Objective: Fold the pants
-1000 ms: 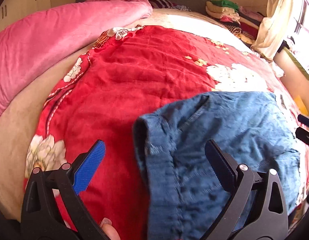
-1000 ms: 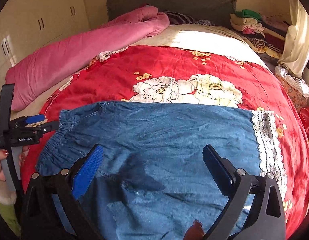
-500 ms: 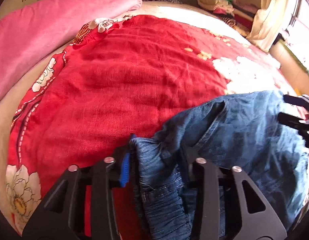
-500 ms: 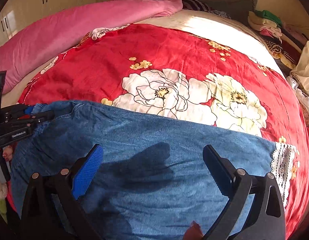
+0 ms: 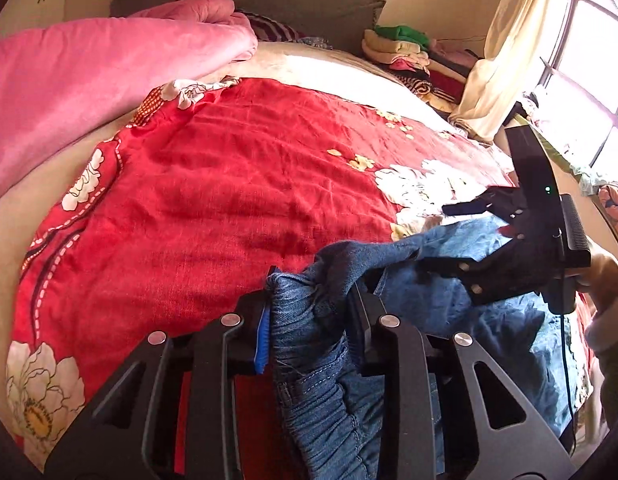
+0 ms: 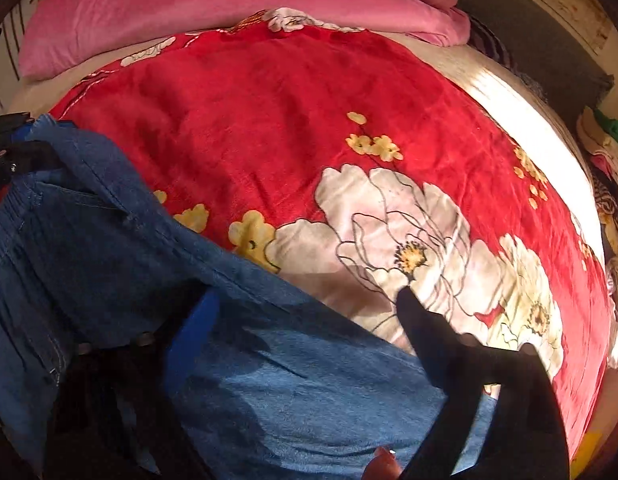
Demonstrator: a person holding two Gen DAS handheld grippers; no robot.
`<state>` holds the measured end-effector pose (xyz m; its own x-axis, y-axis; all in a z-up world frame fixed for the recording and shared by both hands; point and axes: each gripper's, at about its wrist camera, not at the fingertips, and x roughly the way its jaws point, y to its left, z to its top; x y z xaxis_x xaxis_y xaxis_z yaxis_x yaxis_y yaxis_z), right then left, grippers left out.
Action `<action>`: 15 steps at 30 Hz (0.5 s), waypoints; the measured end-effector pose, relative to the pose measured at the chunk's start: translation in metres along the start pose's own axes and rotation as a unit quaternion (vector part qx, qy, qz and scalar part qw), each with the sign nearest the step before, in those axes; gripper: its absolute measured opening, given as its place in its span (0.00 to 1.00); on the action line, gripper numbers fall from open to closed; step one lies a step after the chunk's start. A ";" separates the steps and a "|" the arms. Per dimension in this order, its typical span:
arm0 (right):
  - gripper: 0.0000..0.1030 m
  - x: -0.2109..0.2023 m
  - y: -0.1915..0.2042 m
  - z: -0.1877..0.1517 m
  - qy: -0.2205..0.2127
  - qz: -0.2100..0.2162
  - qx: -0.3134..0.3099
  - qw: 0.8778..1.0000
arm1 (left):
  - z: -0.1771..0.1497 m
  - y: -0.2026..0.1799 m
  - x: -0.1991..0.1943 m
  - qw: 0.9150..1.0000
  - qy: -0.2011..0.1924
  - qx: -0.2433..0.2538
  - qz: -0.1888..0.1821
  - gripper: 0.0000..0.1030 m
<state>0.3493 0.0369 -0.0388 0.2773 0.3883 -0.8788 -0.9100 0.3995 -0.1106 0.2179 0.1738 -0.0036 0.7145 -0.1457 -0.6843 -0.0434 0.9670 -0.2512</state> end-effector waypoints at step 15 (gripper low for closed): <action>0.07 -0.123 0.043 -0.058 -0.125 0.003 0.116 0.985 | -0.008 -0.024 -0.045 0.997 -0.042 0.063 -0.010 0.22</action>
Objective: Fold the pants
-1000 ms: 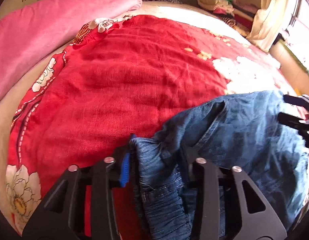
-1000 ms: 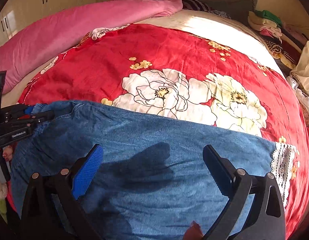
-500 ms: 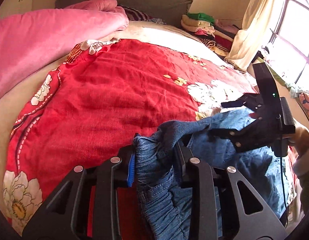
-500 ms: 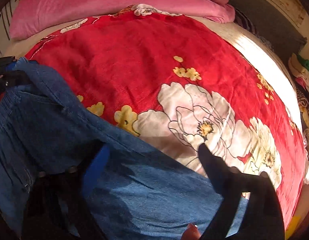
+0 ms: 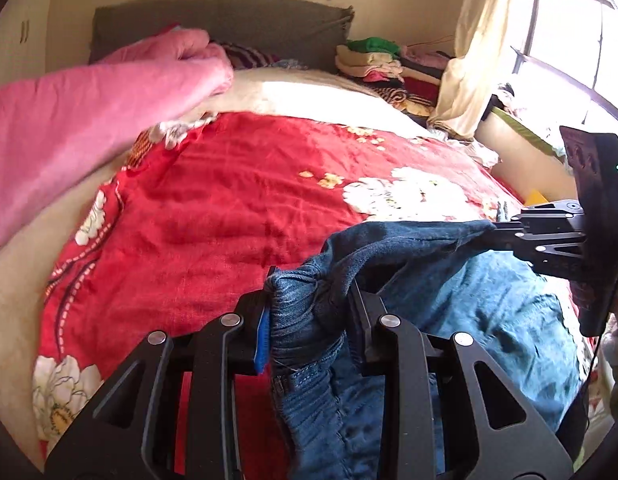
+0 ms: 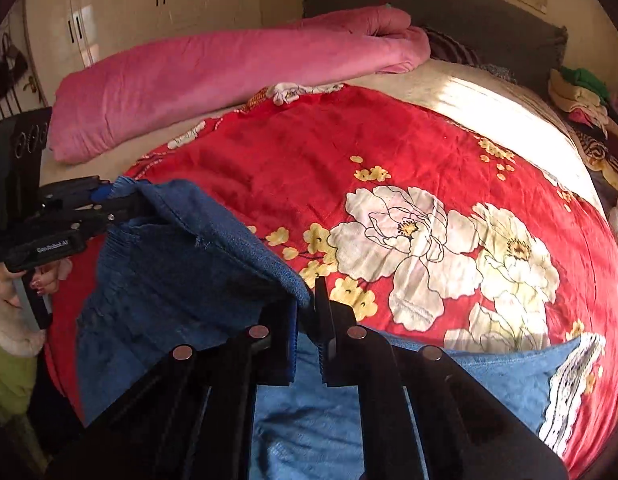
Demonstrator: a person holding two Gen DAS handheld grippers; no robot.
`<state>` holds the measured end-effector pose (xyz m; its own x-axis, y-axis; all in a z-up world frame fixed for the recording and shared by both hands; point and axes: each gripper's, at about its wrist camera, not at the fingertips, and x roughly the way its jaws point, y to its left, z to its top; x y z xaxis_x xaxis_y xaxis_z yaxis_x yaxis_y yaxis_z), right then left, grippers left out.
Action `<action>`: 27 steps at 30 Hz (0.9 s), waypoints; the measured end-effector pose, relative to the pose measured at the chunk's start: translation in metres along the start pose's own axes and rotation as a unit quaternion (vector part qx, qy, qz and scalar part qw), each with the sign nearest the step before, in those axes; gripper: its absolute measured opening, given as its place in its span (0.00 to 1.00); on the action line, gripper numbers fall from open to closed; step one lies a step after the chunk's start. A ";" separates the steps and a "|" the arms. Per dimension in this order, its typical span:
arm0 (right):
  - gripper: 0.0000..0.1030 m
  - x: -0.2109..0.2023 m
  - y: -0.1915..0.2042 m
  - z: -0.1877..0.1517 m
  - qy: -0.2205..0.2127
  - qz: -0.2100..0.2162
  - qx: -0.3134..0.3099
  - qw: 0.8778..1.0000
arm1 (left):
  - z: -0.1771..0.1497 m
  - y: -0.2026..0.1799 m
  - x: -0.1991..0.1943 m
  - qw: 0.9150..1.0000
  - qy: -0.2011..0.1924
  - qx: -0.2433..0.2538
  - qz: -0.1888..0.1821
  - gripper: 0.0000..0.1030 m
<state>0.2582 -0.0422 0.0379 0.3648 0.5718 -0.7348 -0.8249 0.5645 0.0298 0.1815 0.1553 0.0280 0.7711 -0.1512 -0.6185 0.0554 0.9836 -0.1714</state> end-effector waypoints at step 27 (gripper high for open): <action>0.10 -0.031 0.124 -0.166 0.044 0.087 0.040 0.994 | -0.123 -0.035 -0.091 0.996 0.045 0.068 0.048 0.46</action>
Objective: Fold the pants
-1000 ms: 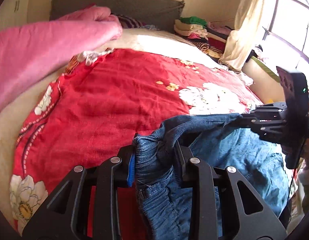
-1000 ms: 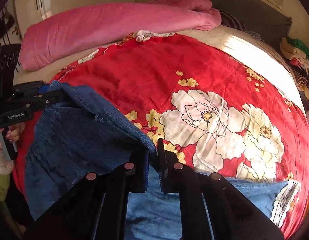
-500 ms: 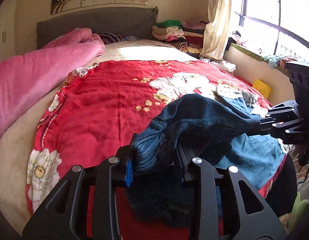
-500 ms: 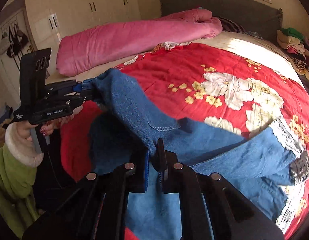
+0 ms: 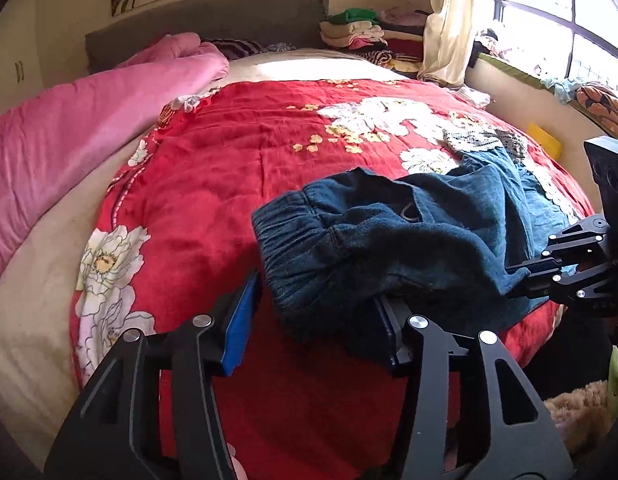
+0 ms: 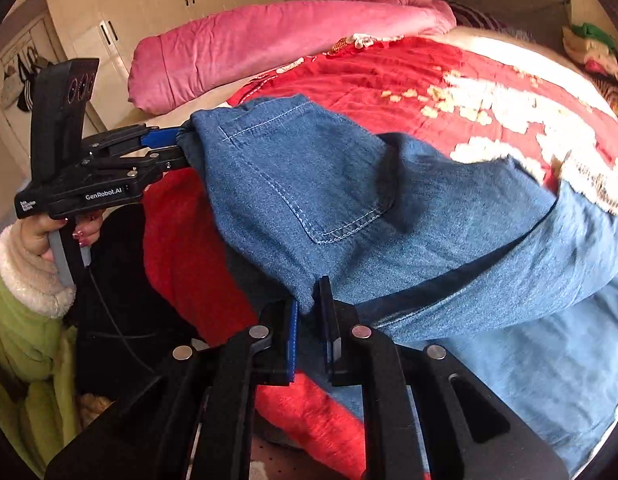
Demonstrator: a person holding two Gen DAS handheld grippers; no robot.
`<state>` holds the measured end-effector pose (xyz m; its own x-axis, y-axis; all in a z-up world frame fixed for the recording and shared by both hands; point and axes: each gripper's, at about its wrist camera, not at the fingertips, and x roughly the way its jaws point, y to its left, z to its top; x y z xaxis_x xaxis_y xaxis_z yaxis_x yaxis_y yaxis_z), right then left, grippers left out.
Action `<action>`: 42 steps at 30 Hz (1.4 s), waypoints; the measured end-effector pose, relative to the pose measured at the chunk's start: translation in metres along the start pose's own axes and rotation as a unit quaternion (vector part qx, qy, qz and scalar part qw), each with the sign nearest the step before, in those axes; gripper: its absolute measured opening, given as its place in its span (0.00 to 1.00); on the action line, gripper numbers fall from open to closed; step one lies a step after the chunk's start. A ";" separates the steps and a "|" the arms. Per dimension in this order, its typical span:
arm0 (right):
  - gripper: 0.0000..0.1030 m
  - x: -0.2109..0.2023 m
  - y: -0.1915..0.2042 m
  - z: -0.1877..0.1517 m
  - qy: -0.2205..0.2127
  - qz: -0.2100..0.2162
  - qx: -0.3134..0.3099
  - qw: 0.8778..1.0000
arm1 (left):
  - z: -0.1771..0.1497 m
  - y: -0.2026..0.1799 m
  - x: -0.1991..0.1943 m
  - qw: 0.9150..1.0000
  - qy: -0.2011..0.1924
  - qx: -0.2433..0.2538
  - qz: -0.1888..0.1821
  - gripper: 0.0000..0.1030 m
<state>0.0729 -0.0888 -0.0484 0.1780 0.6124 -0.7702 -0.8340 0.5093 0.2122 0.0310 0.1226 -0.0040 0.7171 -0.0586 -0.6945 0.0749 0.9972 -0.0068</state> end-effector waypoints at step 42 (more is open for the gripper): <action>0.37 0.009 -0.007 -0.023 0.004 -0.051 0.075 0.996 | -0.029 -0.047 0.044 0.993 0.078 -0.044 -0.078 0.30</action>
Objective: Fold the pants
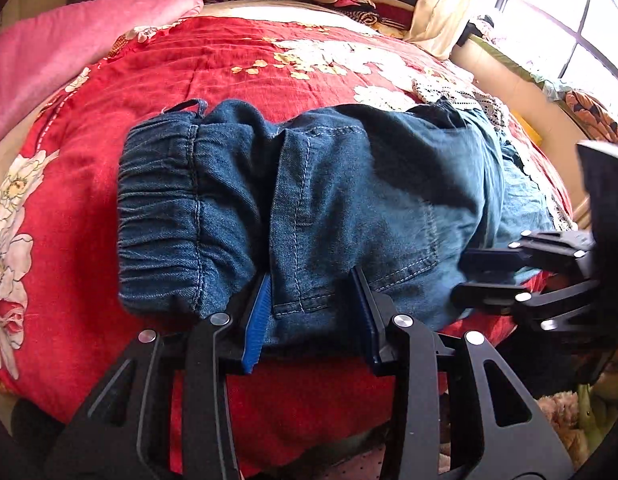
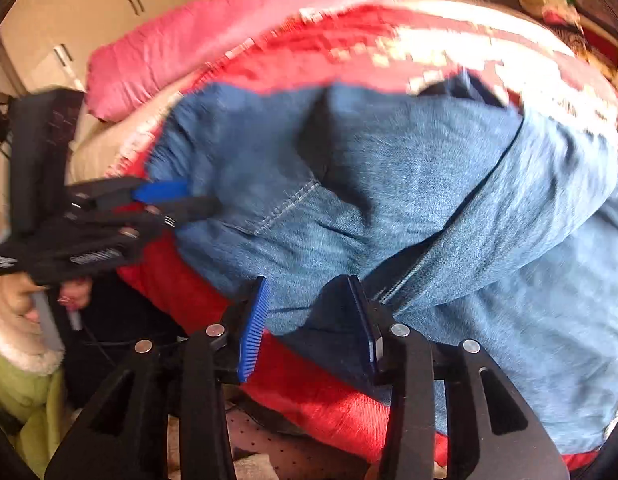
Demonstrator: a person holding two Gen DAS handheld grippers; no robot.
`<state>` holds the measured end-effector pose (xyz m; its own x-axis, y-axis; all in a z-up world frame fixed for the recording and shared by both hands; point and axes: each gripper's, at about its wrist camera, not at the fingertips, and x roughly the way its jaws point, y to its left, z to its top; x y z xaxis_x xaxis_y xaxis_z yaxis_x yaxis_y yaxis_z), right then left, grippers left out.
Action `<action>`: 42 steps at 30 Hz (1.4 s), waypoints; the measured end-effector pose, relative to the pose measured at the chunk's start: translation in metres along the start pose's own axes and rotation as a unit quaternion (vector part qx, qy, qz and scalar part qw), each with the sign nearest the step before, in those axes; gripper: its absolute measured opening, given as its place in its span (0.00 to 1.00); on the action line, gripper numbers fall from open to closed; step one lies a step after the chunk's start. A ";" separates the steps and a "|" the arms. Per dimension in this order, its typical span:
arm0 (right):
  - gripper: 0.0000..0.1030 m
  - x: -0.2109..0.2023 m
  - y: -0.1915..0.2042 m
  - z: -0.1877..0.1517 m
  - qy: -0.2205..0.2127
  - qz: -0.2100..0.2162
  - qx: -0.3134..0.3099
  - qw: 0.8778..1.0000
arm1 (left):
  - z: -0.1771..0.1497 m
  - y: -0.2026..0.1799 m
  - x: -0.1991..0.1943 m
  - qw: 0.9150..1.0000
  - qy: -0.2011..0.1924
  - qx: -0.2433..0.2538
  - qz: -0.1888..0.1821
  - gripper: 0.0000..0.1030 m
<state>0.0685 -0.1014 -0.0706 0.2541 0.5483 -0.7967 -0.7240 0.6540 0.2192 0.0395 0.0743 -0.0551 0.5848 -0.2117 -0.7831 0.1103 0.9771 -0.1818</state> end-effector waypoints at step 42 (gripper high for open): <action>0.67 -0.061 -0.144 0.104 -0.089 -0.101 0.083 0.987 | 0.047 -0.125 0.065 0.985 0.045 0.035 -0.162 0.13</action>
<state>0.2240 -0.1748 0.0046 0.5021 0.4701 -0.7258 -0.5352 0.8282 0.1662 0.1015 -0.0608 -0.0554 0.4357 -0.5112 -0.7408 0.3370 0.8558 -0.3924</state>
